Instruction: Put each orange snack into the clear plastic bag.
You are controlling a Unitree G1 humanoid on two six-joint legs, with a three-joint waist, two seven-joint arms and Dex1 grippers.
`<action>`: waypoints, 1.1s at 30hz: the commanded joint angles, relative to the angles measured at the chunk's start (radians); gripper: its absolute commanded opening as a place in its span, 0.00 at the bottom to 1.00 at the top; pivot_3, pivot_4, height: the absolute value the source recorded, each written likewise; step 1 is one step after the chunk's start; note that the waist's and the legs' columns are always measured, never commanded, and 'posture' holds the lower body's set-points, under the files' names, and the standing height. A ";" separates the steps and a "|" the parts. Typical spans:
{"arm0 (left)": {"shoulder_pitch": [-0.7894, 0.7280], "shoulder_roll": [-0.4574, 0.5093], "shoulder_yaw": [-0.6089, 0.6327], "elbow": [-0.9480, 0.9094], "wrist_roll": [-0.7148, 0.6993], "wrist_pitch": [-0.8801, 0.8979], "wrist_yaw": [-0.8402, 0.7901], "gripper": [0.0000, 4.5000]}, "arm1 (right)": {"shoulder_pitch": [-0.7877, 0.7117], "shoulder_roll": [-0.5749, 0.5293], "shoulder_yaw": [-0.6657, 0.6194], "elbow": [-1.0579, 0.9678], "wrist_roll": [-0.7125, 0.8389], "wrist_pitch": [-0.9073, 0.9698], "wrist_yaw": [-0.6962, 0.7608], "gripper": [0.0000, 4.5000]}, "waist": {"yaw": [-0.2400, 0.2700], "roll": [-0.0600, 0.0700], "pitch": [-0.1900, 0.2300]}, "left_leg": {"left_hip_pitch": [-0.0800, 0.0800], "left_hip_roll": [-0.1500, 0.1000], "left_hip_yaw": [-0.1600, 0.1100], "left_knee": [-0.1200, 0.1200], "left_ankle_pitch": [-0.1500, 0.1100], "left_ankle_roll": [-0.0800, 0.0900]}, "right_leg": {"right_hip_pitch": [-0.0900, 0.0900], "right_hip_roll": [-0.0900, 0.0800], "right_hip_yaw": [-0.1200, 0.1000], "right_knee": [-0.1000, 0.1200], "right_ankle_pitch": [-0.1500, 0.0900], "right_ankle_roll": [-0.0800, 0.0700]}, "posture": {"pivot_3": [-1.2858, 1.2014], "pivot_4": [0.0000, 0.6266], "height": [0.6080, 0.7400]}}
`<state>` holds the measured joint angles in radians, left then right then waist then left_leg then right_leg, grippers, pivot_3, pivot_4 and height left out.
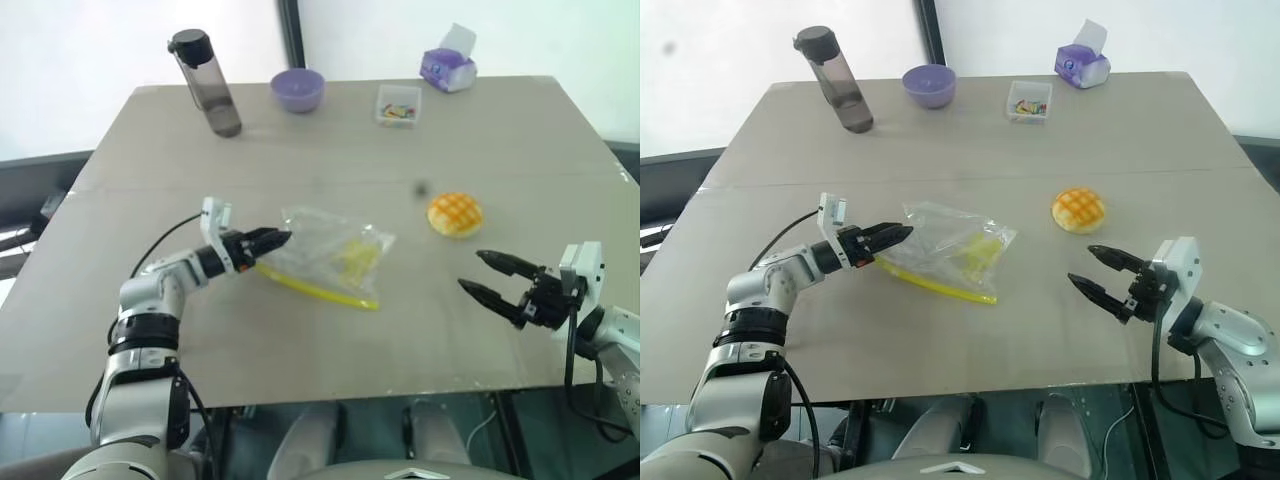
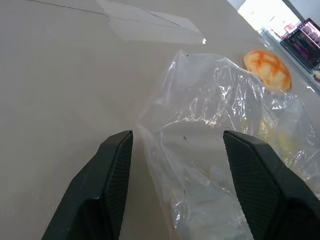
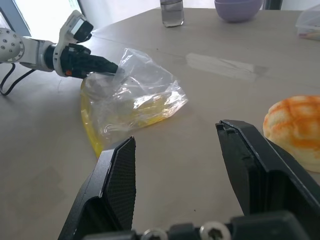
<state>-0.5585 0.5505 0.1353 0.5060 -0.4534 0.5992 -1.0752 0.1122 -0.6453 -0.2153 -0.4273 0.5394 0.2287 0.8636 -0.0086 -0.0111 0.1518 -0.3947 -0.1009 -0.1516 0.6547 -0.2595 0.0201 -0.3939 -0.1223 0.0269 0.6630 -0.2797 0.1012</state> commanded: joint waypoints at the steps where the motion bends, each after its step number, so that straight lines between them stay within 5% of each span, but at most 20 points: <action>1: 0.044 0.002 -0.086 -0.032 0.027 0.037 -0.060 0.62 | -0.007 -0.005 -0.028 -0.041 0.011 -0.014 -0.007 0.63 | -0.001 0.001 0.000 | 0.000 0.000 0.000 0.000 0.000 0.000 | 0.000 0.000 0.000 0.000 0.000 0.000 | 0.52 0.24 1.00; 3: 0.052 0.014 -0.113 -0.045 0.032 0.062 -0.080 0.51 | -0.009 -0.005 -0.026 -0.041 0.009 -0.015 -0.007 0.63 | -0.002 0.001 0.000 | 0.000 0.000 0.000 0.000 0.000 0.000 | 0.000 0.000 0.000 0.000 0.000 0.000 | 0.52 0.24 1.00; 8: 0.071 0.046 -0.152 -0.068 0.028 0.115 -0.126 0.02 | -0.012 -0.001 -0.017 -0.045 0.005 -0.015 -0.011 0.63 | -0.004 0.001 -0.001 | 0.000 0.000 0.000 0.000 0.000 0.000 | 0.000 0.000 0.000 0.000 0.000 0.000 | 0.52 0.24 1.00; 14: 0.076 0.029 -0.099 -0.105 -0.021 0.179 -0.092 0.02 | -0.021 -0.002 -0.008 -0.044 0.000 -0.015 -0.010 0.63 | -0.004 0.001 -0.001 | 0.001 0.000 0.000 0.000 0.000 0.000 | 0.000 0.000 0.000 0.001 0.000 0.000 | 0.52 0.24 1.00; 25: 0.127 -0.118 0.203 -0.377 -0.386 0.488 0.131 0.02 | -0.100 0.038 0.066 -0.078 -0.038 -0.006 -0.064 0.63 | -0.006 0.001 0.000 | 0.000 0.001 0.000 0.001 0.000 0.000 | 0.000 0.001 0.000 0.002 0.000 0.000 | 0.52 0.24 1.00; 29: 0.149 -0.155 0.225 -0.422 -0.341 0.391 0.252 0.02 | -0.096 0.039 0.069 -0.071 -0.044 -0.014 -0.064 0.63 | -0.005 0.001 0.000 | 0.000 0.001 0.000 0.002 0.000 0.000 | 0.000 0.001 0.001 0.002 0.000 0.000 | 0.52 0.24 1.00; 33: 0.138 -0.139 0.247 -0.458 -0.366 0.342 0.255 0.22 | -0.090 0.039 0.071 -0.058 -0.051 -0.023 -0.055 0.63 | -0.003 0.000 0.000 | 0.000 0.001 0.000 0.002 0.000 0.000 | 0.000 0.001 0.001 0.002 0.000 0.000 | 0.52 0.24 1.00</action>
<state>-0.4056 0.3926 0.3518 0.1072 -0.7895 0.9727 -0.8163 0.0232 -0.6037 -0.1349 -0.4660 0.4866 0.2281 0.8044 -0.0111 -0.0107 0.1517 -0.3944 -0.0999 -0.1511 0.6564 -0.2591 0.0196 -0.3941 -0.1215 0.0277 0.6647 -0.2796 0.1010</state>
